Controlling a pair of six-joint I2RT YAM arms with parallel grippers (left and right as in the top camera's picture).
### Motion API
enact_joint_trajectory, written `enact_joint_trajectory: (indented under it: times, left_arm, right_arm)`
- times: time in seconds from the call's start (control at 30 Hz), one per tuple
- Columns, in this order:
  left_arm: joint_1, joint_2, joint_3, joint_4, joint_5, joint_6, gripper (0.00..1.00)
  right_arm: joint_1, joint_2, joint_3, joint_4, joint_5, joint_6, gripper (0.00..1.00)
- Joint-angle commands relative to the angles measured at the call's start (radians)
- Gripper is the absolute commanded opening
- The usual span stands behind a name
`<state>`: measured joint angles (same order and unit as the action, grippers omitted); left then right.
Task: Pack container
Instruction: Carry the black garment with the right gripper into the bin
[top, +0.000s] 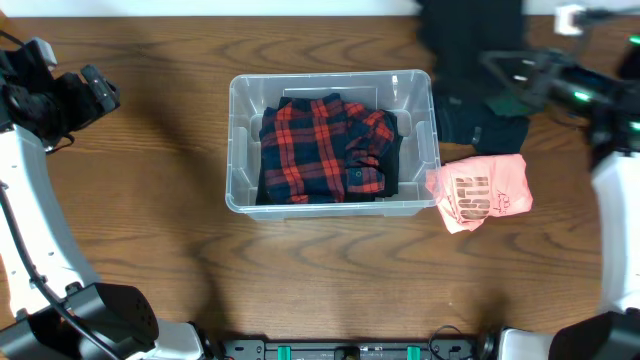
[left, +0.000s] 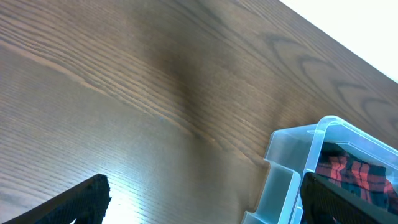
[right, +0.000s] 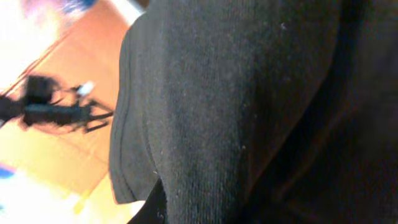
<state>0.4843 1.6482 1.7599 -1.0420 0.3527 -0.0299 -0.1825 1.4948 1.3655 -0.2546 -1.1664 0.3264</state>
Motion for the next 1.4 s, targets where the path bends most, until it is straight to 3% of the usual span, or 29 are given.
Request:
enact_joint_trajectory:
  times: [0.0, 0.23, 0.43, 0.63, 0.77, 0.87, 1.17, 1.23, 1.3, 1.37]
  left_arm:
    - [0.003, 0.000, -0.002, -0.001, -0.002, -0.006, 0.98]
    - [0.003, 0.000, -0.002, -0.001, -0.002, -0.006, 0.98]
    - [0.003, 0.000, -0.002, -0.001, -0.002, -0.006, 0.98]
    - [0.003, 0.000, -0.002, -0.001, -0.002, -0.006, 0.98]
    - [0.003, 0.000, -0.002, -0.001, -0.002, -0.006, 0.98]
    - [0.003, 0.000, -0.002, -0.001, -0.002, -0.006, 0.98]
    - [0.003, 0.000, -0.002, -0.001, -0.002, -0.006, 0.98]
    - [0.003, 0.000, -0.002, -0.001, -0.002, -0.006, 0.98]
    - [0.003, 0.000, -0.002, -0.001, -0.002, -0.006, 0.98]
    - [0.003, 0.000, -0.002, -0.001, -0.002, -0.006, 0.98]
  right_arm:
    - [0.163, 0.024, 0.010, 0.100, 0.016, 0.135, 0.01]
    - [0.505, 0.156, 0.010, 0.468, 0.144, 0.330, 0.01]
    - [0.648, 0.308, 0.010, 0.526, 0.176, 0.367, 0.01]
    - [0.655, 0.473, 0.010, 0.443, 0.193, 0.345, 0.01]
    - [0.627, 0.542, 0.010, 0.285, 0.332, 0.278, 0.01]
    - [0.599, 0.554, 0.010, 0.103, 0.520, 0.200, 0.01]
    - [0.579, 0.552, 0.010, -0.004, 0.611, 0.154, 0.01]
    - [0.584, 0.551, 0.010, -0.008, 0.610, 0.153, 0.13]
    - [0.583, 0.537, 0.010, -0.019, 0.611, 0.151, 0.35]
    - [0.570, 0.506, 0.010, -0.031, 0.623, 0.150, 0.45]
